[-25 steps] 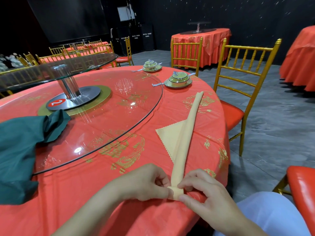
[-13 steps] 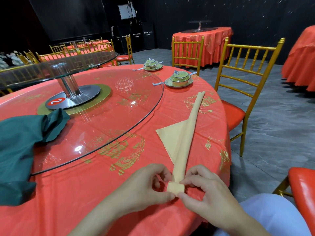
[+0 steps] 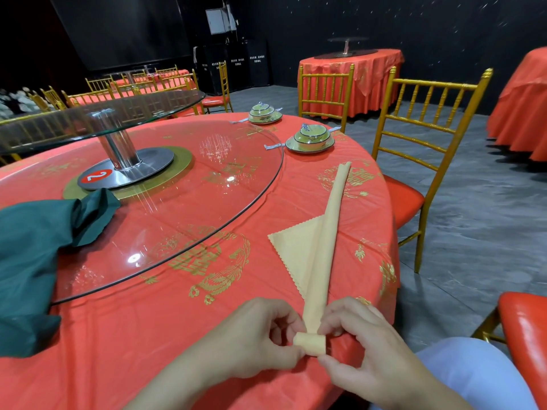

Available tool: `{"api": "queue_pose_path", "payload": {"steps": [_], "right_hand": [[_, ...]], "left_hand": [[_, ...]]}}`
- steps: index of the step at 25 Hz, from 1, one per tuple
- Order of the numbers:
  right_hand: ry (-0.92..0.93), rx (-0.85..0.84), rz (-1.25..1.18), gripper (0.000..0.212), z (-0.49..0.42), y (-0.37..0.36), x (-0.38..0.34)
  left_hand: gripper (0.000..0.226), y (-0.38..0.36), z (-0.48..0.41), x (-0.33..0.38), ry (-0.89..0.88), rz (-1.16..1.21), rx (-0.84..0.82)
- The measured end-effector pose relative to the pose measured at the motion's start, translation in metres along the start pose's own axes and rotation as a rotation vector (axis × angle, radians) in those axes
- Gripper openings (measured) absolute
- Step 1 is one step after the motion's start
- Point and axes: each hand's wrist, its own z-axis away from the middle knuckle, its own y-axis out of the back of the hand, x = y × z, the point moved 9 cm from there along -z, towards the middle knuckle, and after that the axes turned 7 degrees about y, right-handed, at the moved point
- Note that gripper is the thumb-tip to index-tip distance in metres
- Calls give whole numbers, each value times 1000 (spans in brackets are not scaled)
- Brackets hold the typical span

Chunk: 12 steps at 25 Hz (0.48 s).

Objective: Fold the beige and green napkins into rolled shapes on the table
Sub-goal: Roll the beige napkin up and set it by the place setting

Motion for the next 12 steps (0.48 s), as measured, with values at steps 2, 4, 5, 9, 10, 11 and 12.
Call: {"api": "queue_pose_path", "payload": {"steps": [2,4,5,9,10,11,12], "right_hand": [[-60,9,-28,27,1,2,5],[-95,24,-39,21,0,4,9],[-115,21,-42,19,-1,4,10],[-161,26,-38,15,-4,2,17],[-163,20,-33,15,-5,2,18],[-166,10,-29,16,-7,2,18],[-169,4,-27,18,-8,2,18]], "left_hand": [[9,-1,-4,-2,47,27,-62],[7,1,-10,-3,77,6,-74],[12,2,-13,-4,84,-19,-61],[19,7,-12,-2,38,10,35],[16,7,-11,0,1,29,51],[13,8,-10,1,-25,29,72],[11,10,-10,1,-34,22,99]]}}
